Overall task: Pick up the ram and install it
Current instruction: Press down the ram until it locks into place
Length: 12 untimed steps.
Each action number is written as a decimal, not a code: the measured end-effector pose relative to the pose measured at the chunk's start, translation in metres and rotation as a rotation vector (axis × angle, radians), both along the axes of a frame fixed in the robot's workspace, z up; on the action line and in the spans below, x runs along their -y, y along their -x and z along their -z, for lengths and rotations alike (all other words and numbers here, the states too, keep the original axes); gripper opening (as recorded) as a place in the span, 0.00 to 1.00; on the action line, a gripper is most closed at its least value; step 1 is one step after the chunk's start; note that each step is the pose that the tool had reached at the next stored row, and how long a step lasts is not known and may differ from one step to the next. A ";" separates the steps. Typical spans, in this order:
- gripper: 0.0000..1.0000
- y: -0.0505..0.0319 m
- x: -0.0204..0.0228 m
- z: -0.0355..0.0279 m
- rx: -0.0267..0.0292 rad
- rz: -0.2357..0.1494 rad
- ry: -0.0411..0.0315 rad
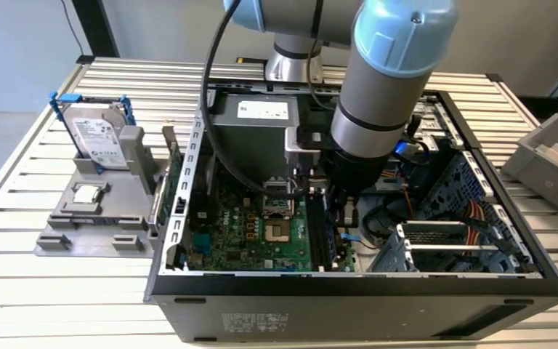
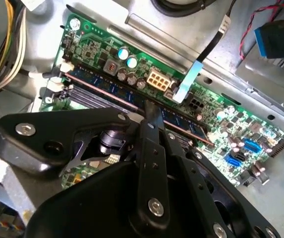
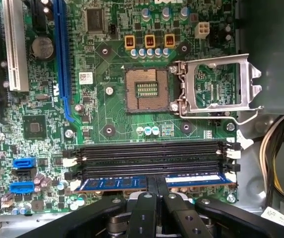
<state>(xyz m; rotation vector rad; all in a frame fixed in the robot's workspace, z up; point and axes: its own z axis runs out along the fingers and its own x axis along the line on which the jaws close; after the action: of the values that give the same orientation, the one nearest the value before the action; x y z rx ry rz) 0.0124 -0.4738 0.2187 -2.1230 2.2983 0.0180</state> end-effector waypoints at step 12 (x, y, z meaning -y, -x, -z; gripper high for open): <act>0.00 0.0000 0.0000 -0.0515 -0.0068 0.000 -0.0018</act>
<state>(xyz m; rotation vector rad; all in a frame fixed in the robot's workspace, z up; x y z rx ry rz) 0.0124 -0.4738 0.2701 -2.1254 2.3011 0.0273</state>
